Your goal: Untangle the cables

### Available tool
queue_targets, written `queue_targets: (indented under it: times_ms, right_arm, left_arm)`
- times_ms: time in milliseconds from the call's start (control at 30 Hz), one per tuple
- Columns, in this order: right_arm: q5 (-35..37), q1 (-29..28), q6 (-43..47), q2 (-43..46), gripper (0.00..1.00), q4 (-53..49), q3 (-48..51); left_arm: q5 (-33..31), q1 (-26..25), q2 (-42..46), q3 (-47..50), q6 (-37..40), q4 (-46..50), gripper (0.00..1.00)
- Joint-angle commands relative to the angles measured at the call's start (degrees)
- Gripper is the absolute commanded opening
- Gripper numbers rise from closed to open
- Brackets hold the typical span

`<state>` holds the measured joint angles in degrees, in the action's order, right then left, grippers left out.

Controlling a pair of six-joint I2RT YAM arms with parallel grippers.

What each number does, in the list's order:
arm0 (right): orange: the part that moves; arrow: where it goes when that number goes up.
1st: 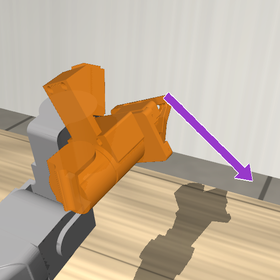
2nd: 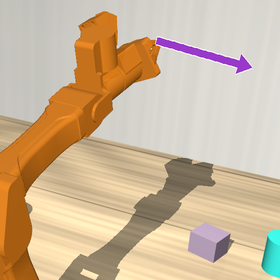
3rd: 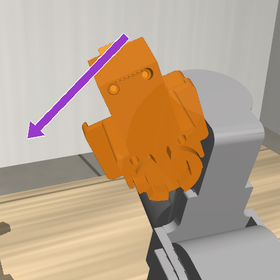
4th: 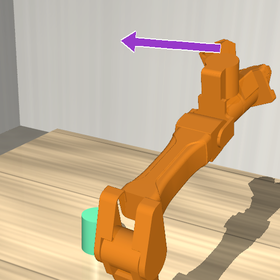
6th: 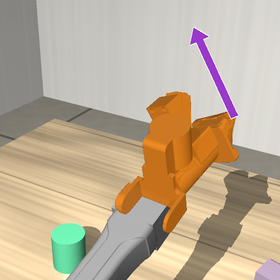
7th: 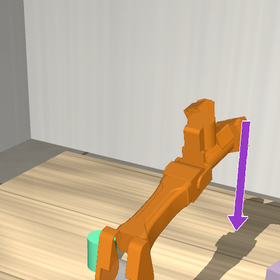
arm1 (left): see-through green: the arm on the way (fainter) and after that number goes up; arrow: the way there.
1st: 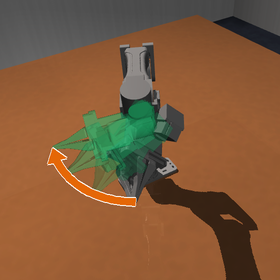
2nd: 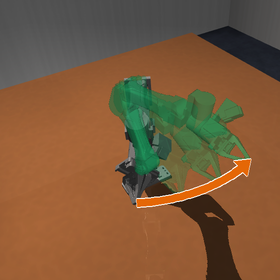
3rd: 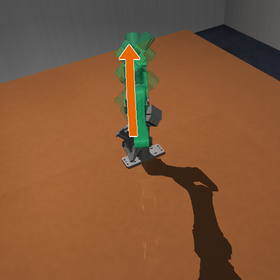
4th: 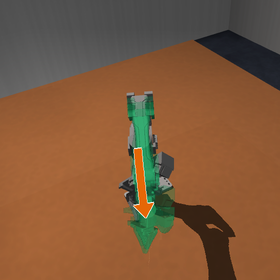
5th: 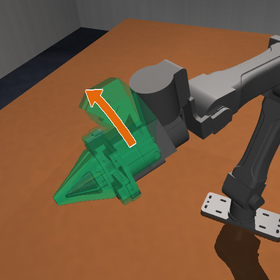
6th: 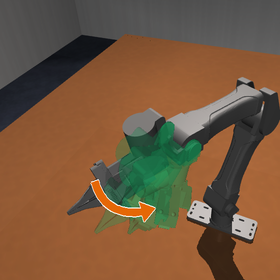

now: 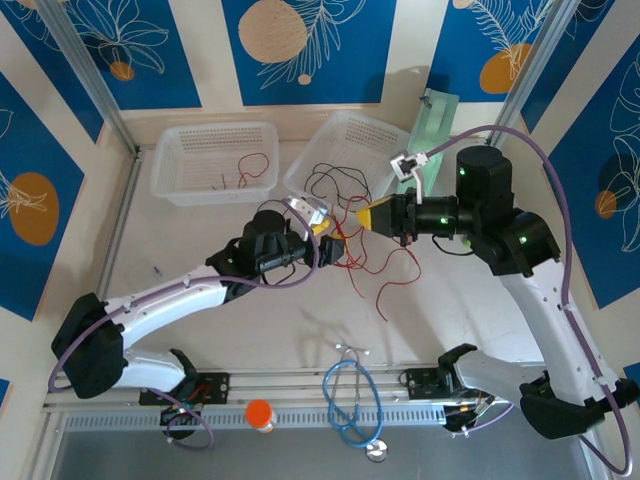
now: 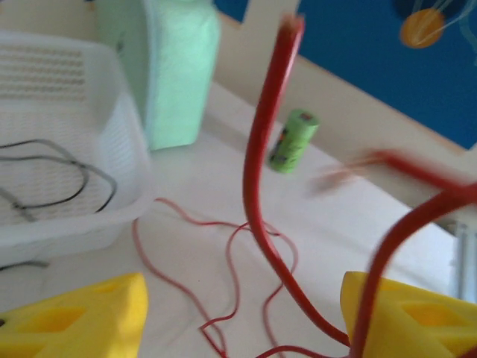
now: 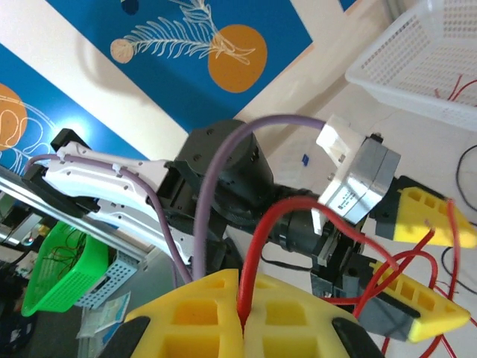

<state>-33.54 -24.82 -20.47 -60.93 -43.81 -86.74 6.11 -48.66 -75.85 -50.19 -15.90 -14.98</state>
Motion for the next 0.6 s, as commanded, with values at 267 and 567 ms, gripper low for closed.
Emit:
queue_targets:
  times_ms: [267, 567]
  right_arm:
    - [3.08, 6.89, -3.52, 4.03, 0.0, -2.49, -3.86]
    - [3.74, 11.51, -3.76, 4.04, 0.0, -5.04, -4.85]
  left_arm:
    - [-12.63, 1.3, -4.34, 6.4, -1.0, 0.56, 0.21]
    - [-15.41, 2.09, -5.95, 10.31, -3.15, 0.94, 0.2]
